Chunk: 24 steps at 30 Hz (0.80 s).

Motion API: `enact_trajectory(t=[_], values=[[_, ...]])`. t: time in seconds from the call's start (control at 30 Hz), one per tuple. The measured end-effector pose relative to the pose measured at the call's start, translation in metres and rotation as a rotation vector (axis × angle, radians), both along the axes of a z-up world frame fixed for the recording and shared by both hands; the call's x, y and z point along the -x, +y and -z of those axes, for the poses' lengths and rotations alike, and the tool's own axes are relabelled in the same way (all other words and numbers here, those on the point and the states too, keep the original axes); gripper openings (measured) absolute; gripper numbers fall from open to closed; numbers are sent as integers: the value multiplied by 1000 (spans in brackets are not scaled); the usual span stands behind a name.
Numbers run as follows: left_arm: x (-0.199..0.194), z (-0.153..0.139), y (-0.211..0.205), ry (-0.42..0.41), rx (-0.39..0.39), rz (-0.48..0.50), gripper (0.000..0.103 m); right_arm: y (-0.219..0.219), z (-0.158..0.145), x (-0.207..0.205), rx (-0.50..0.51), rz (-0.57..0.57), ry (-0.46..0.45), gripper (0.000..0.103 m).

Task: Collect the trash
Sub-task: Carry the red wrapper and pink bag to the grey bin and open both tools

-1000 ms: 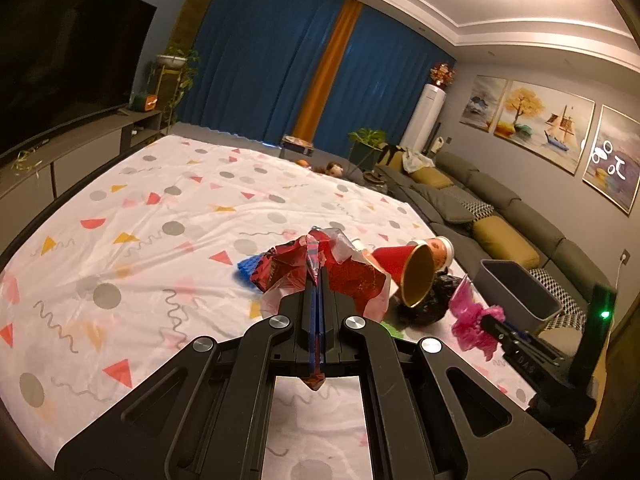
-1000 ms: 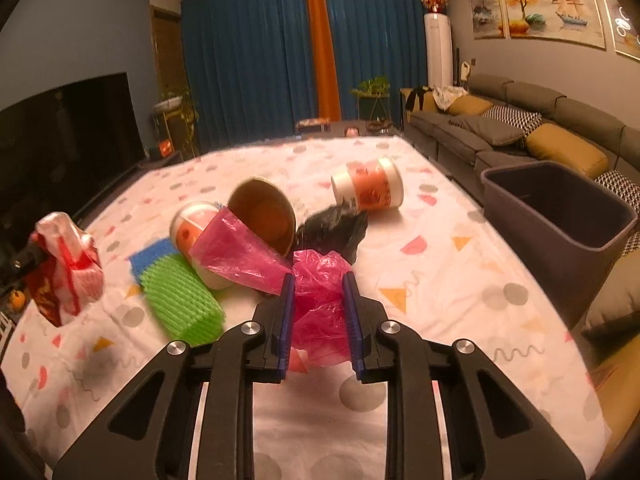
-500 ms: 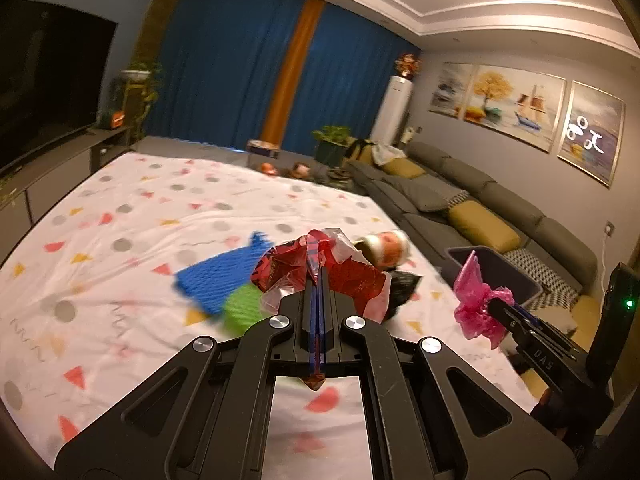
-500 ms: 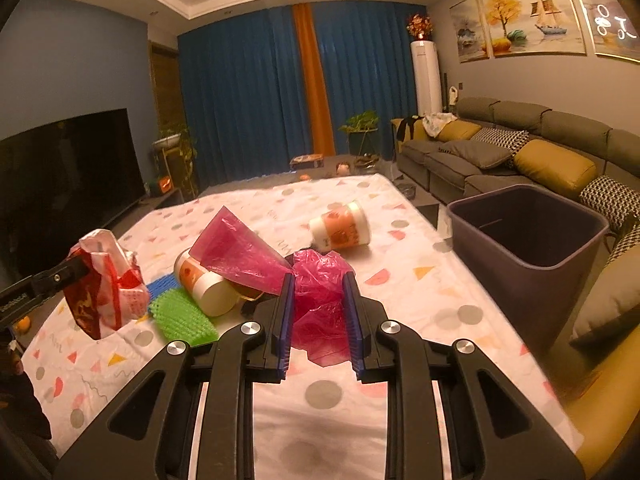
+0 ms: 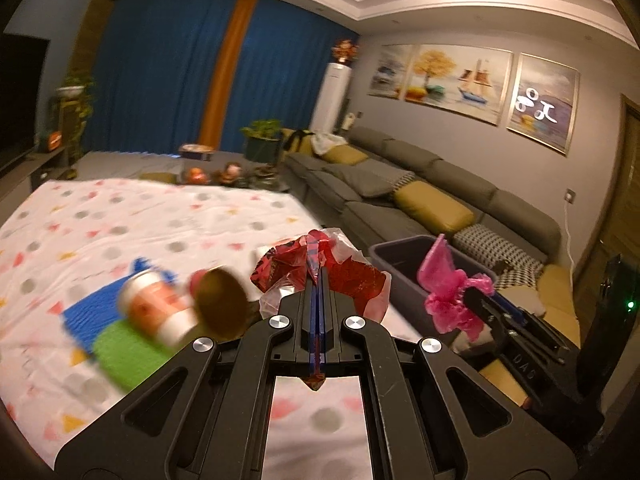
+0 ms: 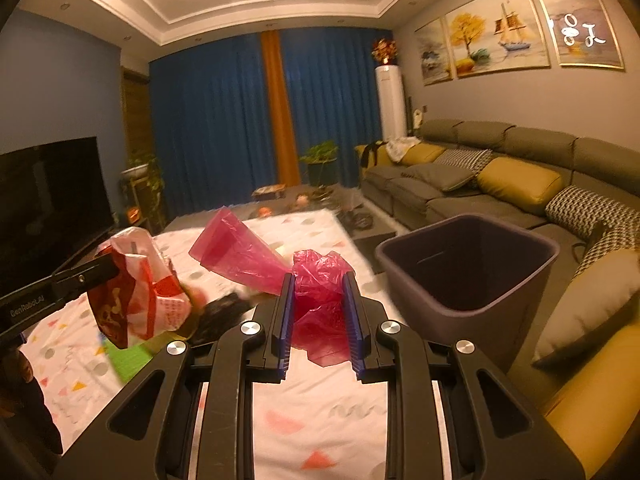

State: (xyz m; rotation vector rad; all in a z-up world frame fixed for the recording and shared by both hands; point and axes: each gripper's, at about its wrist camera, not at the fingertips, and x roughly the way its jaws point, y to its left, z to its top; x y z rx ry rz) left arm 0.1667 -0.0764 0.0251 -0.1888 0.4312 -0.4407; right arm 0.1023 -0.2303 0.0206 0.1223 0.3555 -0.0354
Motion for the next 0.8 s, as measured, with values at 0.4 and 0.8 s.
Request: enact_trajectory(t=[0.4,0.8], values=[[-55,-11,-118,-30,-9,152,0,-80,-17,-27,19,159,-67,24],[-101,4,-200,-4,-17,240,0,-136,-4,-60,-27,233,-49,24]])
